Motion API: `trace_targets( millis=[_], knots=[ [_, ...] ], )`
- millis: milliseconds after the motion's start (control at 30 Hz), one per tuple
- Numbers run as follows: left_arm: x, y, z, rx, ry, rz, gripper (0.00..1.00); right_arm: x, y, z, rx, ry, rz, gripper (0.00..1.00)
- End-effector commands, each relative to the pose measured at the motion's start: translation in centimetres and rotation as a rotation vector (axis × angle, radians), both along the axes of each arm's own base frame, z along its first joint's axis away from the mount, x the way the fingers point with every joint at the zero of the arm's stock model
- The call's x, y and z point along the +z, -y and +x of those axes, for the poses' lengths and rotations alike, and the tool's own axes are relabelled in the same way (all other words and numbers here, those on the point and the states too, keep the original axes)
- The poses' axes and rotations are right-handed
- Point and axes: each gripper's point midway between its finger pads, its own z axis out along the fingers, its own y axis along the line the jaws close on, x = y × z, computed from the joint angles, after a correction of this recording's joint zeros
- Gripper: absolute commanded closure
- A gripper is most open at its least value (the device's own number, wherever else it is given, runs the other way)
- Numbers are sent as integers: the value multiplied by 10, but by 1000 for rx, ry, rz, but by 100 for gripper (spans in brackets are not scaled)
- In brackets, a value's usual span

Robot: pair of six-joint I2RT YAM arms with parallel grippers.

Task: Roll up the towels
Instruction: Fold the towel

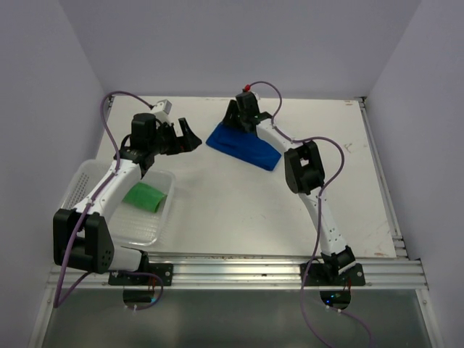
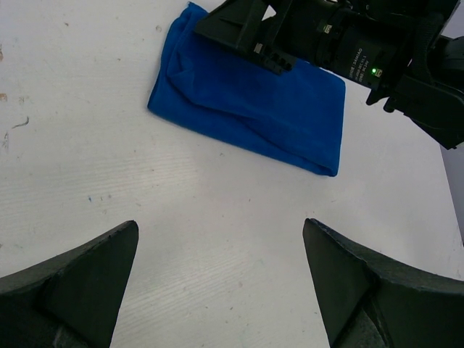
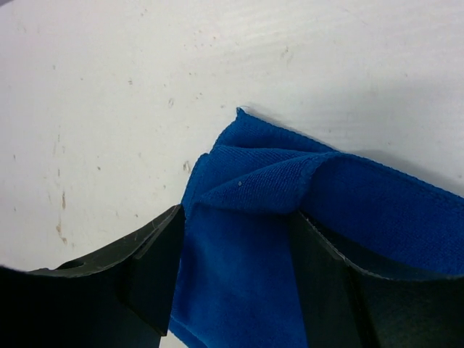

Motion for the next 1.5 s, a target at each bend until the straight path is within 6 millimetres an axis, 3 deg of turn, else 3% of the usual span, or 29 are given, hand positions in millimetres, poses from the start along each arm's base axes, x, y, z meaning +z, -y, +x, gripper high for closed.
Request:
trace_targets(
  millis=[0, 100, 133, 200, 233, 467, 600, 633, 667, 700, 733, 767, 800, 833, 867, 900, 933, 967, 1000, 1067, 1133, 1467],
  knots=[
    [8, 6, 4, -22, 35, -15, 0, 47, -10, 28, -4, 163, 60, 37],
    [7, 7, 4, -24, 31, -15, 0, 64, -9, 27, 15, 196, 56, 36],
    [7, 7, 4, -25, 30, -15, 0, 81, -9, 25, 31, 224, 57, 35],
    [7, 7, 4, -26, 30, -16, 0, 81, -4, 20, 36, 226, 39, 34],
    [5, 7, 4, -25, 27, -15, 0, 99, 0, 19, 28, 260, 29, 34],
    [5, 6, 4, -24, 25, -9, 0, 104, 8, 30, 4, 301, -14, 32],
    [5, 6, 5, -24, 24, -7, 0, 119, 8, 19, 43, 301, -39, 34],
    [5, 6, 4, -25, 24, -8, 1, 106, 13, 11, 48, 272, -64, 34],
    [5, 7, 4, -26, 25, -9, 0, 128, 20, 5, 36, 297, -69, 34],
    [5, 7, 4, -28, 25, -9, 0, 127, 25, -1, 38, 291, -91, 37],
    [5, 7, 4, -28, 24, -9, 0, 107, 34, -14, 38, 235, -133, 39],
    [5, 7, 4, -29, 25, -10, 0, 122, 43, -21, 24, 246, -146, 43],
    [5, 7, 3, -32, 23, -11, 0, 117, 52, -27, 13, 234, -186, 57],
    [5, 7, 3, -31, 24, -13, 0, 97, 65, -40, 4, 183, -234, 62],
    [4, 7, 4, -32, 23, -11, 0, 93, 73, -46, 1, 173, -265, 64],
    [4, 7, 4, -30, 23, -11, 0, 104, 80, -53, -13, 186, -280, 66],
    [4, 7, 4, -30, 23, -11, 0, 87, 89, -65, -7, 148, -314, 66],
    [3, 7, 4, -30, 23, -8, 0, 85, 94, -70, -1, 148, -336, 66],
    [3, 6, 4, -26, 22, -8, 0, 95, 99, -76, -9, 166, -341, 66],
    [4, 6, 4, -26, 27, -6, 0, 81, 111, -89, -4, 133, -371, 65],
    [3, 6, 5, -26, 28, -3, 0, 72, 116, -100, 14, 99, -372, 65],
    [0, 6, 5, -20, 29, 13, 0, 21, 103, -131, 146, -46, -346, 68]
  ],
)
